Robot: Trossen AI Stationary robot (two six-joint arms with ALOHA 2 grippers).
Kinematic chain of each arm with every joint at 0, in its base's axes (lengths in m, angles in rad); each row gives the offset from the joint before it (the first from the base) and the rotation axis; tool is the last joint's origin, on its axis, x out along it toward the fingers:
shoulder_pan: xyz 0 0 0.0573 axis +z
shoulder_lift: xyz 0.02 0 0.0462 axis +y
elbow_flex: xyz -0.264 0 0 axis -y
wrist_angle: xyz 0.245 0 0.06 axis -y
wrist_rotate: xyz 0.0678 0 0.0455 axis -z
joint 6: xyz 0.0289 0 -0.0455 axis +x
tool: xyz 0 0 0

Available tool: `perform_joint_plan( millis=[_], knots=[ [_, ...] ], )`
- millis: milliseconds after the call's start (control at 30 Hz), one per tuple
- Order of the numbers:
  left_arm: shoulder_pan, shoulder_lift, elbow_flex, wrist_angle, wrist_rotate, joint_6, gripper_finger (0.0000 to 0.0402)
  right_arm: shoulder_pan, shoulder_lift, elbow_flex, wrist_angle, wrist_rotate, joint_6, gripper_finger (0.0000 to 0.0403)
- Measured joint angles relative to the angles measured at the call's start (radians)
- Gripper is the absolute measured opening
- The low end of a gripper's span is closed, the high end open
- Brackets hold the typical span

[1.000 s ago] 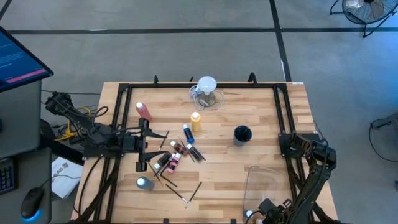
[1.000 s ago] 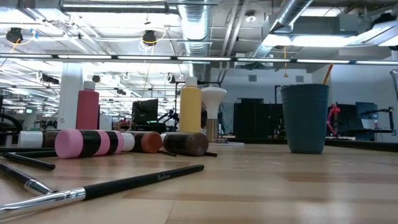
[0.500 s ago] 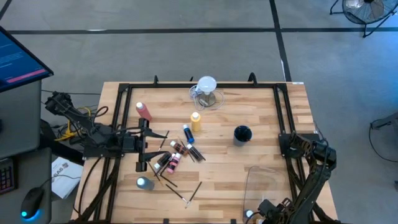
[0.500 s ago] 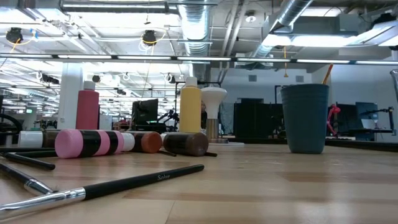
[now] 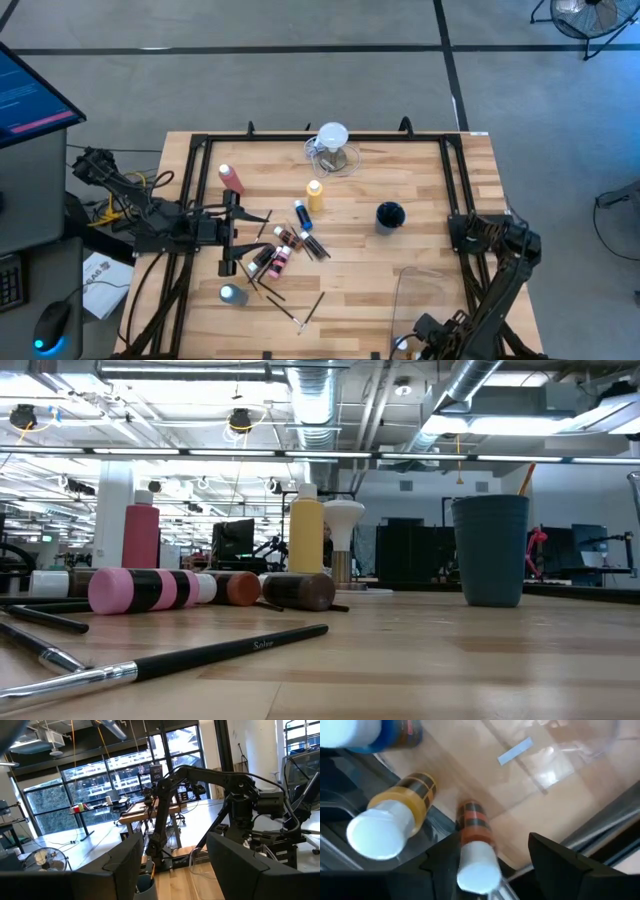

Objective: Pick & Place Paint Supplies
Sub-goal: Put the small dark green paint bottle into the transparent bin

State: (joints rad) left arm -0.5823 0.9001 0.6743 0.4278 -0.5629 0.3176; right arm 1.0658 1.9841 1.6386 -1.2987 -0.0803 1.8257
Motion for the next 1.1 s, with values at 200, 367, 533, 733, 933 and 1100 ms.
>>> perform_joint_plan(
  millis=[200, 367, 533, 733, 933, 1100],
  knots=[
    [0.0, 0.0, 0.0, -0.001, 0.0, 0.0, 0.0209, -0.029, -0.067, 0.0, -0.108, 0.064, -0.049, 0.0224],
    [0.0, 0.0, 0.0, -0.001, 0.0, 0.0, 0.0209, -0.059, -0.134, 0.0, -0.196, 0.127, -0.102, 0.0224],
    [0.0, 0.0, 0.0, -0.002, 0.0, -0.002, 0.0209, -0.088, -0.207, 0.0, -0.27, 0.244, -0.135, 0.0224],
    [0.0, 0.0, 0.0, -0.002, 0.0, -0.007, 0.0209, -0.125, -0.302, 0.0, -0.268, 0.636, -0.259, 0.0224],
    [-0.005, 0.006, -0.002, -0.03, -0.001, -0.066, 0.0209, -0.17, -0.367, 0.0, -0.269, 1.123, -0.502, 0.0224],
    [-0.02, 0.016, -0.002, -0.032, 0.0, -0.094, 0.0209, -0.259, -0.42, 0.0, -0.238, 1.24, -0.599, 0.0224]
  ],
)
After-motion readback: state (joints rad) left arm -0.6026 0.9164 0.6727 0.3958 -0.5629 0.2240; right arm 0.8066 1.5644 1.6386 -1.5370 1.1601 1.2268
